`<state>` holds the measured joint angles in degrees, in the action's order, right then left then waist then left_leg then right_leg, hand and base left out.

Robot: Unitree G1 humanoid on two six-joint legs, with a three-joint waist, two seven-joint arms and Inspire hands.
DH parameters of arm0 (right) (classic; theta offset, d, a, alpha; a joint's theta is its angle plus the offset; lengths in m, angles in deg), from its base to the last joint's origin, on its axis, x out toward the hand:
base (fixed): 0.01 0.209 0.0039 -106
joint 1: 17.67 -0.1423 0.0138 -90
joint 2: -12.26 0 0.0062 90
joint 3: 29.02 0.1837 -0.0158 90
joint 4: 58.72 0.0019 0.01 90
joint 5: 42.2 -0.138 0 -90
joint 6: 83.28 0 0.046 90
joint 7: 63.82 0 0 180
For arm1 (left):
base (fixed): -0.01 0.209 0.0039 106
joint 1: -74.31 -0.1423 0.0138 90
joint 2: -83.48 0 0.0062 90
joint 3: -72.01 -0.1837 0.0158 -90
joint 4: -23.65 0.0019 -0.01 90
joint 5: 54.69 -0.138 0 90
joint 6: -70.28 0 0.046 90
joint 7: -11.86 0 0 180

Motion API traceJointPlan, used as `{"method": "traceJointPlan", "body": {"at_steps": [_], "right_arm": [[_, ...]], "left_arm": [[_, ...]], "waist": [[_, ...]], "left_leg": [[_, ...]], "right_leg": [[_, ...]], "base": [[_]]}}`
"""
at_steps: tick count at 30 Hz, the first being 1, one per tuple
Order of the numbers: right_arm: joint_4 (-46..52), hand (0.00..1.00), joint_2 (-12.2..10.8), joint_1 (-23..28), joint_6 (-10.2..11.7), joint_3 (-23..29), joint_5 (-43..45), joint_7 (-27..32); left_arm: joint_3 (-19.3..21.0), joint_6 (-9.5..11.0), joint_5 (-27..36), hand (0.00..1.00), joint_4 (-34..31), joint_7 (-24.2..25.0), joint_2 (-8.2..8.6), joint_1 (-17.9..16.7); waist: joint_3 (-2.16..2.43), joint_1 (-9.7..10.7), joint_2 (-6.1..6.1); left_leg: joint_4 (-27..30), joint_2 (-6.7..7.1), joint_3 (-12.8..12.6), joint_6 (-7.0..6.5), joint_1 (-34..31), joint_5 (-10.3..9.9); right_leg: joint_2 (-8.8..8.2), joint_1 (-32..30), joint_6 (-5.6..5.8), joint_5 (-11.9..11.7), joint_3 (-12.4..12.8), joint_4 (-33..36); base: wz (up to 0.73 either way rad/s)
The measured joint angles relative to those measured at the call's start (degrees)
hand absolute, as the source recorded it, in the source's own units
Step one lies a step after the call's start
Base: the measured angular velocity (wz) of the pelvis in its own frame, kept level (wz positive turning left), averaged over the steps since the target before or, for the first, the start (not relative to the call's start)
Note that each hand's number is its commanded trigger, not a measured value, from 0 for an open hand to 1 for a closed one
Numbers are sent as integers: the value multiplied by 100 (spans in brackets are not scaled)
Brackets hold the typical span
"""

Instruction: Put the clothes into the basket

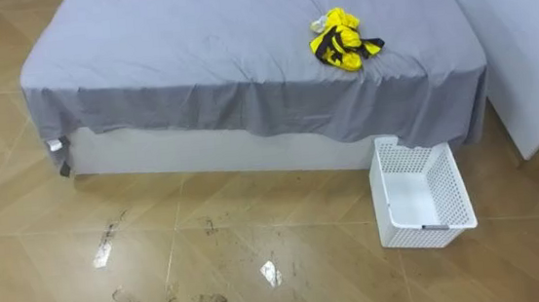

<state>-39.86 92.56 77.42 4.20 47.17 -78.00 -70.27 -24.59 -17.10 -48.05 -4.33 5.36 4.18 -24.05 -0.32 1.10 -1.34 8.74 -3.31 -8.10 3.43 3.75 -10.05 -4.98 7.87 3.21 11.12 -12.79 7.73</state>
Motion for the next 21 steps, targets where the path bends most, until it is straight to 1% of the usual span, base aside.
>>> {"method": "traceJointPlan", "body": {"at_steps": [9, 13, 14, 15, 16, 17, 18, 19, 20, 21], "right_arm": [[-6, 0, 2, 1, -1, 3, -17, -8], [-7, 0, 1, 8, -3, 134, 1, -13], [-14, 0, 11, 6, -3, 155, -12, -26], [-19, 0, 20, 2, -3, 159, -13, -30], [-20, 0, 24, 1, -1, 165, -19, -42], [-19, 0, 20, 0, 2, 170, -13, -54], [-18, 0, 18, -4, 8, 171, -10, -61], [-17, 0, -7, -9, 30, 178, -10, -63], [-11, 0, -20, -9, 80, 180, -23, -67], [-15, 0, -18, -3, 108, 180, -33, -68]], "left_arm": [[-7, 0, 11, 0, 0, 0, 1, -3], [-21, 0, 70, 0, 1, 0, 2, -22], [-18, 0, 70, 0, 7, 1, 8, 9], [-7, 1, 77, 0, 17, 0, 9, 7], [32, 1, 217, 0, 24, 1, 10, -17], [109, 2, 410, 0, 23, 1, 7, -20], [159, 3, 505, 0, 24, 2, 7, -18], [255, 4, 690, 0, 17, 2, 2, -6], [274, 8, 882, 0, 3, 3, 3, 6], [275, 20, 968, 0, -27, 4, 3, 7]], "waist": [[-1, 2, 10], [-8, 18, 43], [-9, 14, 51], [-6, -2, 69], [-8, -20, 92], [-20, -42, 108], [-20, -62, 105], [-24, -105, 59], [-14, -138, 41], [-12, -135, 53]], "left_leg": [[14, 0, 4, 0, -2, 0], [131, -24, 33, -8, -42, -25], [327, -73, 39, -2, -119, -131], [454, -112, 39, 9, -169, -193], [723, -197, 38, 33, -282, -319], [1083, -311, 47, 68, -428, -445], [1280, -374, 50, 93, -510, -517], [1699, -473, 33, 118, -683, -571], [2209, -566, 47, 116, -916, -569], [2448, -627, 69, 110, -1026, -565]], "right_leg": [[-1, 13, 0, 0, -9, 2], [6, 29, -1, 1, -42, 20], [35, -11, -23, 17, -63, 35], [57, -29, -35, 25, -60, 68], [112, -91, -71, 91, -15, 192], [175, -159, -124, 191, 25, 369], [211, -212, -151, 262, 44, 487], [237, -331, -211, 436, 79, 727], [273, -370, -282, 570, 70, 866], [310, -369, -296, 606, 84, 899]], "base": [[0], [4], [0], [-4], [-12], [-13], [-16], [-8], [-4], [7]]}}
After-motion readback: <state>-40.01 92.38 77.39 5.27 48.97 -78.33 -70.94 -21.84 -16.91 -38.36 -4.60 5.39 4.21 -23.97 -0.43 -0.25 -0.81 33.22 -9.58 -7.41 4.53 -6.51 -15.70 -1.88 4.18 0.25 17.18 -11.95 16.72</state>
